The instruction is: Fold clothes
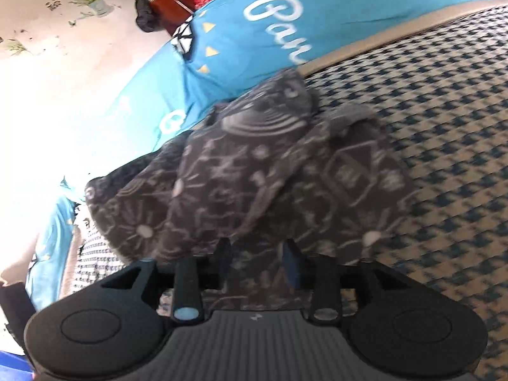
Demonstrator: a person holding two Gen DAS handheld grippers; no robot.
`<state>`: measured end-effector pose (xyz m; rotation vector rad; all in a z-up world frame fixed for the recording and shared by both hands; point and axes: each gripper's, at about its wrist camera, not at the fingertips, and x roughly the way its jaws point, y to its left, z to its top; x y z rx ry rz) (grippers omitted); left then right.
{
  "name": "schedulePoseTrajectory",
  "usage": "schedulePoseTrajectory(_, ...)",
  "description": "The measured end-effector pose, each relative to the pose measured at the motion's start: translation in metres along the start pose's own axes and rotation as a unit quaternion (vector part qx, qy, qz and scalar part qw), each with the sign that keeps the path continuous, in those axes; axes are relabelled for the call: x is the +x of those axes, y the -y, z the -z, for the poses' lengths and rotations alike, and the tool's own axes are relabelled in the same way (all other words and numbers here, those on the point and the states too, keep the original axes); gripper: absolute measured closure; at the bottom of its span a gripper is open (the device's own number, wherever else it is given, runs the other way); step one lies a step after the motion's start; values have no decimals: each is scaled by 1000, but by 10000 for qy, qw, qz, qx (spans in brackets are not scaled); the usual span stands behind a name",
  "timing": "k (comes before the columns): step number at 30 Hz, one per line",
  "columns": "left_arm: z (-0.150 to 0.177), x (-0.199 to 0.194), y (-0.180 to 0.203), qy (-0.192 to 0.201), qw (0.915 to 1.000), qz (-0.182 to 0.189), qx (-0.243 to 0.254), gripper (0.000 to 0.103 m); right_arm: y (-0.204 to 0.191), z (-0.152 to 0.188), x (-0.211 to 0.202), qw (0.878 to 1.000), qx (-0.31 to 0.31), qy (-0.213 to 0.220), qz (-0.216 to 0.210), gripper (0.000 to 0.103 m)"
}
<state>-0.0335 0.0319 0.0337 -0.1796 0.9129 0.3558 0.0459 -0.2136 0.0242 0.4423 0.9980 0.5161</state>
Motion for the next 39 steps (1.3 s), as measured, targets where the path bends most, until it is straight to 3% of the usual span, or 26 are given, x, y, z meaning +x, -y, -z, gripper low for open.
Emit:
schedulePoseTrajectory(10, 15, 7, 12, -232, 9991, 195, 307, 0, -4, 7, 28, 9990, 376, 19, 258, 61)
schedulePoseTrajectory(13, 19, 7, 16, -265, 9986, 283, 356, 0, -4, 10, 32, 9987, 350, 60, 358, 84)
schedulePoseTrajectory(15, 21, 5, 18, -249, 9983, 358, 387, 0, -7, 11, 30, 9989, 231, 125, 389, 91)
schedulePoseTrajectory(16, 21, 4, 19, -220, 9982, 389, 407, 0, -8, 11, 27, 9988, 160, 197, 421, 95)
schedulePoseTrajectory(23, 19, -19, 27, 409, 9966, 364, 622, 0, 5, 0, -14, 9912, 54, 845, 1017, 97)
schedulePoseTrajectory(27, 19, -20, 29, 397, 9970, 400, 523, 0, 23, -17, -44, 9785, 14, 1384, 1531, 98)
schedulePoseTrajectory(31, 18, -17, 32, 341, 9975, 408, 459, 0, 45, -28, -62, 9700, 99, 1596, 1834, 98)
schedulePoseTrajectory(37, 15, -11, 37, 233, 9980, 427, 411, 0, 61, -26, -63, 9876, 260, 985, 1196, 95)
schedulePoseTrajectory(39, 14, -8, 41, 192, 9980, 390, 452, 0, 56, -22, -54, 9930, 210, 666, 952, 88)
